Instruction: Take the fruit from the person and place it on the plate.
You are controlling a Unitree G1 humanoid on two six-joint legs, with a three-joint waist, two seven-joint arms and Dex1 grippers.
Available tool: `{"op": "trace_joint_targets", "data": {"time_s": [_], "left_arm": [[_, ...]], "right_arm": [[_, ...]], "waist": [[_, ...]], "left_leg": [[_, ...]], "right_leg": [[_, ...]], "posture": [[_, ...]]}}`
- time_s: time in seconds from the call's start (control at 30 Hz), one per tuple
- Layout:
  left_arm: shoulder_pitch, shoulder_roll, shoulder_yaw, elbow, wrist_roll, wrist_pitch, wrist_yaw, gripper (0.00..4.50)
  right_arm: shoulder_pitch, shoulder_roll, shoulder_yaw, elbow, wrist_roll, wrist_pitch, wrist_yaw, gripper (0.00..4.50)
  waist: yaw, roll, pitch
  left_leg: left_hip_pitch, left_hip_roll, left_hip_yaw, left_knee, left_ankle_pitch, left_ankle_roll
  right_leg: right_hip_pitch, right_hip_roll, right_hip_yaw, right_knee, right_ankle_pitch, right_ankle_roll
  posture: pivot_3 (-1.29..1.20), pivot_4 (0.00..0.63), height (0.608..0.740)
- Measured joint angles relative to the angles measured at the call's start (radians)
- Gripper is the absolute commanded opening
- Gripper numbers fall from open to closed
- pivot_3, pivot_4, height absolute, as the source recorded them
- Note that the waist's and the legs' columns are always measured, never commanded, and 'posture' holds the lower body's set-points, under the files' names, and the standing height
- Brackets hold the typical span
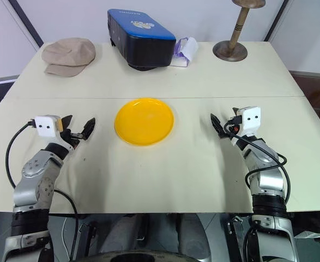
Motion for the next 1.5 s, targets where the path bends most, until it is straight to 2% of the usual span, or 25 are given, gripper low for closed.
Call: {"op": "trace_joint_targets", "data": {"time_s": [0.9, 1.5], "left_arm": [[-0.007, 0.031, 0.009, 0.000, -0.003, -0.004, -0.024, 4.47], [-0.044, 0.114, 0.006, 0.008, -0.006, -0.018, -0.158, 4.47]], "right_arm": [[0.000, 0.000, 0.001, -0.005, 0.000, 0.002, -0.028, 4.50], [0.002, -0.001, 0.009, -0.027, -0.013, 0.020, -0.024, 4.50]], "waist": [[0.000, 0.000, 0.000], [-0.002, 0.000, 0.000]], "left_leg": [[0.000, 0.000, 0.000, 0.000, 0.000, 0.000], [0.000, 0.000, 0.000, 0.000, 0.000, 0.000]], "right_leg": [[0.000, 0.000, 0.000, 0.000, 0.000, 0.000], [0.000, 0.000, 0.000, 0.000, 0.000, 0.000]], "posture": [[0.00, 0.150, 0.740], [0.00, 0.150, 0.740]]}}
